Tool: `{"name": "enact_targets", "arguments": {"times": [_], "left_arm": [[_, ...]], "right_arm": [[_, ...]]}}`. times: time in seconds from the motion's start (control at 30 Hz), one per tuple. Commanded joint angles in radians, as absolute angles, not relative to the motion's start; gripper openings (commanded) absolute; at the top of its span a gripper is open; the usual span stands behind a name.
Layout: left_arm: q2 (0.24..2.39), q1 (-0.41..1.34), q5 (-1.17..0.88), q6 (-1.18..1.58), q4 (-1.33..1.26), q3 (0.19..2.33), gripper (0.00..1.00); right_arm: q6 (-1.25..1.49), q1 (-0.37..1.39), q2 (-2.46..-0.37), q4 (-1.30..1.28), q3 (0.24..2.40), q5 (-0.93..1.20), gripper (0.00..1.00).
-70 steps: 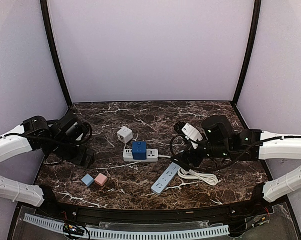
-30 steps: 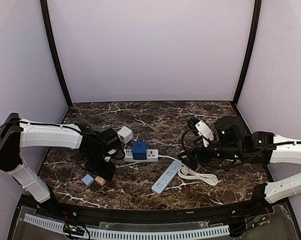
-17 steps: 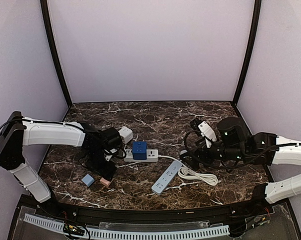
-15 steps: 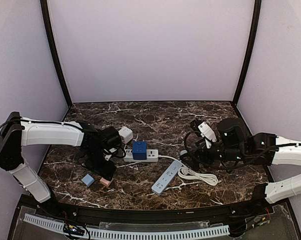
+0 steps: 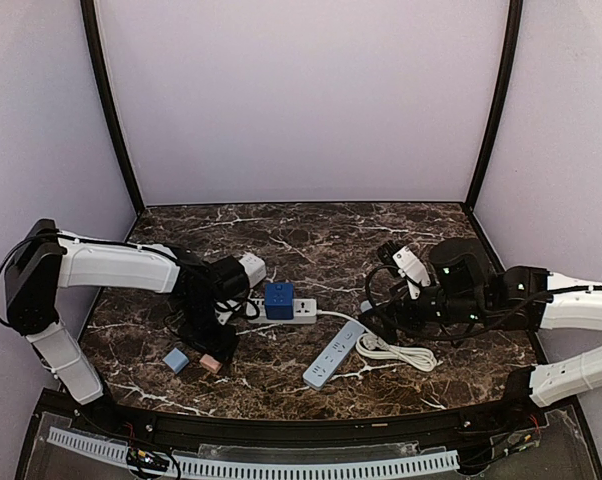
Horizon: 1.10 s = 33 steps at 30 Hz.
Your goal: Insert the plug
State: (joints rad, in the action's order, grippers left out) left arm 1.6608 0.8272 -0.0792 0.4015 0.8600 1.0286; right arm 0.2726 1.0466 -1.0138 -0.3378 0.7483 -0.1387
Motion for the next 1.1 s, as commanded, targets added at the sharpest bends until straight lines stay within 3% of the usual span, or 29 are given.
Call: {"name": "enact_targets", "arguments": {"times": [0.0,0.17,0.33,0.4,0.8,1.07], "left_arm": [[1.696,0.823,-0.069,0.387,0.866,1.052,0.64],[1.716,0.823,-0.057,0.384,0.848,1.047,0.52],[1.74,0.822,-0.066,0.38,0.847,1.071,0.24],[1.731,0.823,-0.072,0.39,0.859,1.092,0.21],[1.517,0.822,-0.077,0.566,0.92,1.26,0.2],[1.447,0.822,-0.161,0.674,0.727,1.385,0.14]], "right_arm": [[0.295,1.053,-0.998,-0.331,0.739,-0.139,0.99],[0.305,1.052,-0.967,-0.343,0.725,-0.151,0.99],[0.304,1.053,-0.951,-0.351,0.719,-0.16,0.99],[0.305,1.052,-0.948,-0.351,0.722,-0.164,0.99],[0.373,1.054,-0.957,-0.235,0.77,-0.238,0.99],[0.38,1.053,-0.96,-0.008,0.775,-0.289,0.99]]}}
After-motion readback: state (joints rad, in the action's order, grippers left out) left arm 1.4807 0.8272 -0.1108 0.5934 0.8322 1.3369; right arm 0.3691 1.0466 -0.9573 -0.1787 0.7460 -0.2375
